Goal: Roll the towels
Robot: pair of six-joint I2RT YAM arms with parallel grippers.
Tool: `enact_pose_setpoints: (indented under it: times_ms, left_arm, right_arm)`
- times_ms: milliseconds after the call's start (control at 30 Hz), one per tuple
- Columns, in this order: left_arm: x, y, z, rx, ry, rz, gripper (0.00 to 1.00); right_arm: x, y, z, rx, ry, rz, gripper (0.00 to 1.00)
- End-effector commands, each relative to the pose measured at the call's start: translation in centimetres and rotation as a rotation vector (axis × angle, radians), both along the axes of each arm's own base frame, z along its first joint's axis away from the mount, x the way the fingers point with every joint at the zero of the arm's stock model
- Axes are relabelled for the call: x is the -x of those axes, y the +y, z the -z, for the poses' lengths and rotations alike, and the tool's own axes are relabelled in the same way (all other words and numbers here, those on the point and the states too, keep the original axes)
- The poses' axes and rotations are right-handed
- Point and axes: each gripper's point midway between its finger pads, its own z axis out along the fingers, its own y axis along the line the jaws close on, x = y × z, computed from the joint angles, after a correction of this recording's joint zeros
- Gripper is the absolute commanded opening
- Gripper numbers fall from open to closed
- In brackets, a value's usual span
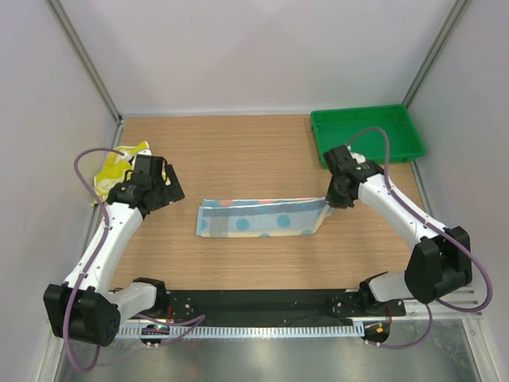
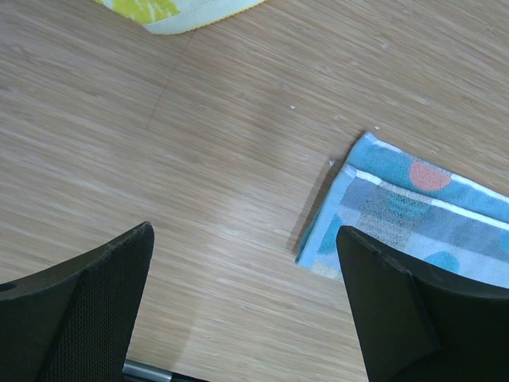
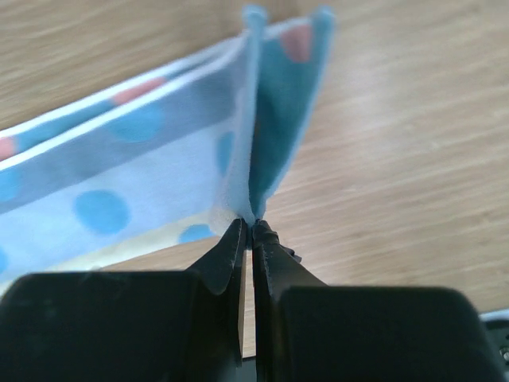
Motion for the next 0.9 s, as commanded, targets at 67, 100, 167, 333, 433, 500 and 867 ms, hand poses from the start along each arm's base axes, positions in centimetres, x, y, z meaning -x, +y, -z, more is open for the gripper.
enact_pose_setpoints:
  times_ms: [67,100,167,333,433,500,867]
  left_arm:
    - [-0.4,-0.2,-0.2,0.005,-0.015,0.007,0.97]
    - [-0.4,-0.2,-0.1,0.004,-0.011,0.007,0.97]
    - [-0.4,-0.2,-0.1,0.003,-0.009,0.008,0.97]
    - [-0.4,0.0,-0.2,-0.004,-0.012,0.001,0.97]
    - [-0.3,0.4,-0.2,-0.021,-0.01,-0.01,0.97]
    - [-0.2,0.5,0.0,-0.029,0.0,-0.016,0.97]
    - [-0.1,0.8,0.1,-0.039,0.006,-0.024,0.98]
  right_arm:
    - [-2.6,7.2,-5.2,-0.017,-0.125,-0.198,0.01]
    - [-2.8,8.4,-5.0,-0.017,-0.116,-0.219,0.01]
    - [-2.9,11.9,-6.5,-0.038,-0.139,-0.291,0.01]
    - [-3.2,18.4,-7.0,-0.069,-0.138,-0.403,0.01]
    - [-3.1,21.9,-7.3,-0.081,-0.143,-0.46,0.01]
    - [-3.0,24.1,-8.2,-0.097,-0.166,-0.496,0.01]
    - [-2.0,32.2,-8.9,-0.148,-0.18,-0.615,0.01]
